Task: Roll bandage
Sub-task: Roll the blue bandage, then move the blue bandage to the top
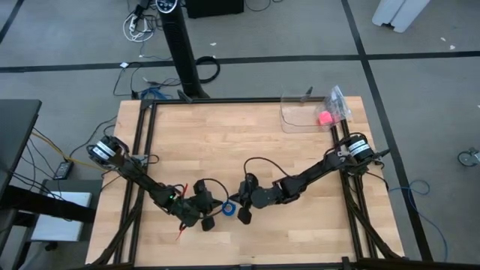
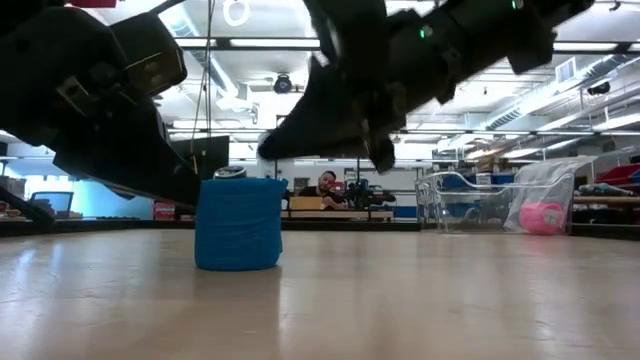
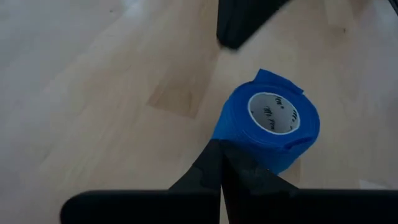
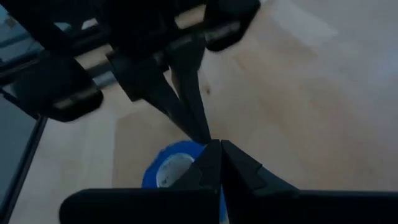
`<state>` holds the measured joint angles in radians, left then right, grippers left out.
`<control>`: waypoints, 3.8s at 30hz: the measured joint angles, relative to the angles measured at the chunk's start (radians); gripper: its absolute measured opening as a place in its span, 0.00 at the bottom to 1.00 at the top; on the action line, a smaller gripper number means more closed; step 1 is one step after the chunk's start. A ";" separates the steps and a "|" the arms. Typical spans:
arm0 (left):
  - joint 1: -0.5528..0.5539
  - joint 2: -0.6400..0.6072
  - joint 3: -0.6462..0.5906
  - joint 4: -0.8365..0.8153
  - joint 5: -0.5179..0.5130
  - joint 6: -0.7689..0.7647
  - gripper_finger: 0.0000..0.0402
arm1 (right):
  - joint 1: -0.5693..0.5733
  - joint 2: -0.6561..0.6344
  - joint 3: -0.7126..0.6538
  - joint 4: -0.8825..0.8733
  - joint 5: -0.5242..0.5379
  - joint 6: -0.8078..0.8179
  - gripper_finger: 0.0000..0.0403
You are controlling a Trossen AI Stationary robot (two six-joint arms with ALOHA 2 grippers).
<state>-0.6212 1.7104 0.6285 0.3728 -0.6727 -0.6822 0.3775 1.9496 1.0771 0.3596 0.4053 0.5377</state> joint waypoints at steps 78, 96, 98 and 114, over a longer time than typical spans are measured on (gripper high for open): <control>0.034 -0.609 0.022 -0.255 0.222 0.498 0.02 | 0.084 -0.509 -0.100 -0.388 -0.026 -0.381 0.00; 0.039 -0.672 0.022 -0.271 0.293 0.543 0.02 | 0.099 -0.660 -0.223 -0.372 -0.150 -0.431 0.00; 0.046 -0.671 0.022 -0.263 0.308 0.544 0.02 | 0.108 -0.697 -0.237 -0.404 -0.157 -0.438 0.00; 0.120 -0.671 0.022 -0.235 0.322 0.565 0.02 | 0.117 -0.938 -0.258 -0.558 -0.112 -0.502 0.00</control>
<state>-0.5011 1.0393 0.6502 0.1378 -0.3507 -0.1177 0.4946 1.0115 0.8188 -0.1981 0.2935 0.0353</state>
